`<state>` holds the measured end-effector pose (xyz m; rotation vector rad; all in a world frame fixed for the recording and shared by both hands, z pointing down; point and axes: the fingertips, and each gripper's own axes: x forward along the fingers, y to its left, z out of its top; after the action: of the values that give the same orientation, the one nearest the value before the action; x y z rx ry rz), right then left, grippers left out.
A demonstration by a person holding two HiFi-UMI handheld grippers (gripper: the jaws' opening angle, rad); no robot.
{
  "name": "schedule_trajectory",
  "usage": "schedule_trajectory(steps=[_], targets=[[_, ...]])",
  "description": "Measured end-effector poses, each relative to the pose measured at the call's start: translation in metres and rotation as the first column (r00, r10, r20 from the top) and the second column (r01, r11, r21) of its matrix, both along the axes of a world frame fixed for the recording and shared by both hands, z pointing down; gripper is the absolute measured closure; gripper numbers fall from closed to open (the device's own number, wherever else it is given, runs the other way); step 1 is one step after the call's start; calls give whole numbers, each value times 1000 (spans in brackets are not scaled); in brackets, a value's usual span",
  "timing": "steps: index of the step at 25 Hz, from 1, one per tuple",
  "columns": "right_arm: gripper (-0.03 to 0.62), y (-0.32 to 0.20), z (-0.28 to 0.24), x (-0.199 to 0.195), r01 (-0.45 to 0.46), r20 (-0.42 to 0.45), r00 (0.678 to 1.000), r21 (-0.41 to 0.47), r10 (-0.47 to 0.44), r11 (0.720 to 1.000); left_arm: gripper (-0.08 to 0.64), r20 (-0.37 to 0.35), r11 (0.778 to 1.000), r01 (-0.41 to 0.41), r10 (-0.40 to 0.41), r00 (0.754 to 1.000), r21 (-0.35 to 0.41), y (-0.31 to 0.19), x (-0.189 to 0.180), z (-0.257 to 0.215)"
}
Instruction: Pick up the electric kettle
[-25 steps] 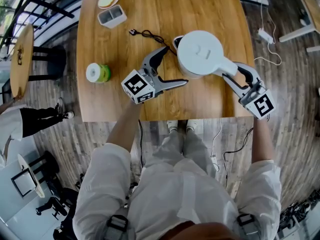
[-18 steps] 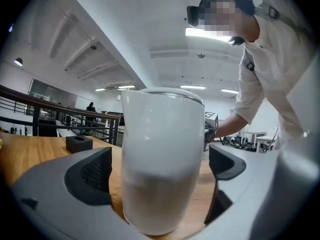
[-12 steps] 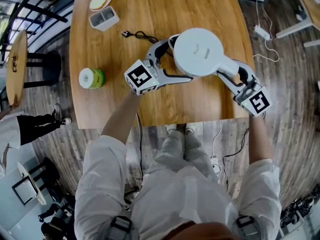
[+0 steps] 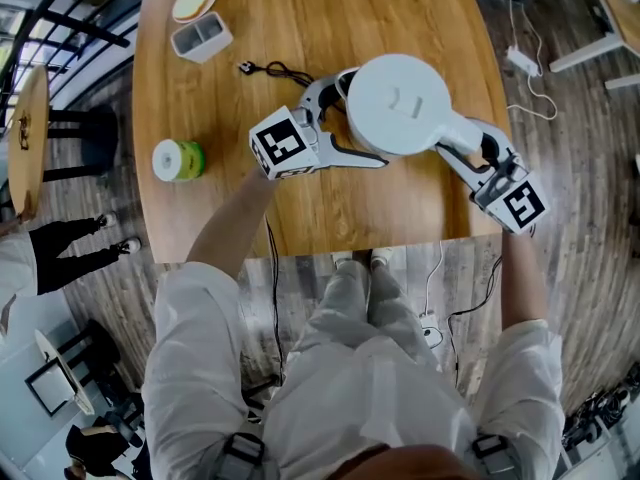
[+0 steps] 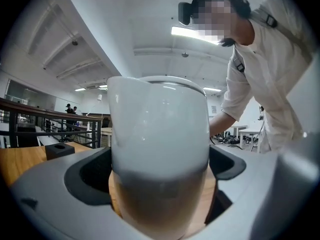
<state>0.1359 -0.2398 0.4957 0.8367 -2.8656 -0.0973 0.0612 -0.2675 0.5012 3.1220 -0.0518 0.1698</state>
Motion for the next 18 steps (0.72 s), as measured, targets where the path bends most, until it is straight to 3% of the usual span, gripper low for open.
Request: schedule_trajectory(steps=[4, 13, 18], targets=[[419, 0, 2, 1, -4, 8, 1000, -5, 4, 1000, -25, 21, 1000, -28, 28, 999, 12, -2, 1, 3], [419, -1, 2, -1, 29, 97, 995, -18, -27, 999, -23, -39, 999, -32, 31, 999, -13, -3, 1, -3], [423, 1, 1, -3, 34, 85, 996, -4, -33, 999, -23, -46, 999, -30, 29, 999, -12, -3, 1, -1]])
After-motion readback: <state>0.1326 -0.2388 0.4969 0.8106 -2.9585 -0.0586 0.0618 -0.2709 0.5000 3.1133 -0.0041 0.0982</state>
